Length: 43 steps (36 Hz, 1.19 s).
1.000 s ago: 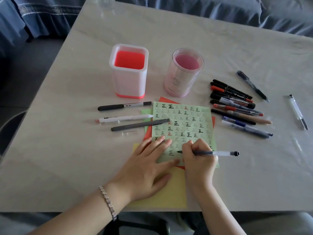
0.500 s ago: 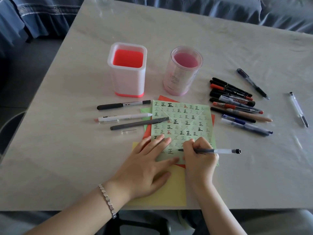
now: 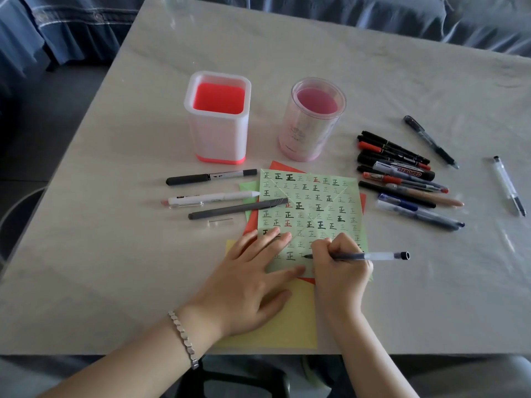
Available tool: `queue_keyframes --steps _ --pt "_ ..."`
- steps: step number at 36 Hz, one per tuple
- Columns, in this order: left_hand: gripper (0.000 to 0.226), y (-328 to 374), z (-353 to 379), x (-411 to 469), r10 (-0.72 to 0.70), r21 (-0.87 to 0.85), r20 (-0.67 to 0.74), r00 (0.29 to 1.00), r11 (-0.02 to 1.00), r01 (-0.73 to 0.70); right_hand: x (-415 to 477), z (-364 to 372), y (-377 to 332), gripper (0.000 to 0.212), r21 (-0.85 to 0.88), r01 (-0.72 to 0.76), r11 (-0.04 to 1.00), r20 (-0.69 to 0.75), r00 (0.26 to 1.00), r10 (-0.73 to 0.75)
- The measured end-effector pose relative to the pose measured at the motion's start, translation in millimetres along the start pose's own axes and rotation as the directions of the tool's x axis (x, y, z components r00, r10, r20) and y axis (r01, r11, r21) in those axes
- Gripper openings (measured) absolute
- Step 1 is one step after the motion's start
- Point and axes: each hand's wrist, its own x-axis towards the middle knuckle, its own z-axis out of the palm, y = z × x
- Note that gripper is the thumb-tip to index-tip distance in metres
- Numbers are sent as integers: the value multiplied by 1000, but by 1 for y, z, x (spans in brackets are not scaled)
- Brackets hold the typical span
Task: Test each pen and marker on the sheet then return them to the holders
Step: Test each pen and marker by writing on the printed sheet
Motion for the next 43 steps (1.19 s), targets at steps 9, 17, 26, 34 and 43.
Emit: queue_keyframes --steps 9,17,26,34,43 --pt "39 0 0 0 2 4 -8 1000 1000 -2 1 1 1 39 13 3 1000 12 1000 -4" --pt "41 0 0 0 1 13 5 1000 1000 -1 0 0 0 37 33 -19 999 20 1000 18" --pt "41 -1 0 0 4 9 4 1000 1000 -4 0 0 -1 40 -22 11 1000 3 1000 -11" --pt "39 -1 1 -1 24 11 -20 1000 1000 -24 1 -3 -6 32 39 -69 997 -29 997 70" --pt "37 -3 0 -2 9 -81 -123 992 997 -19 6 -11 -13 35 197 -197 960 -41 977 209"
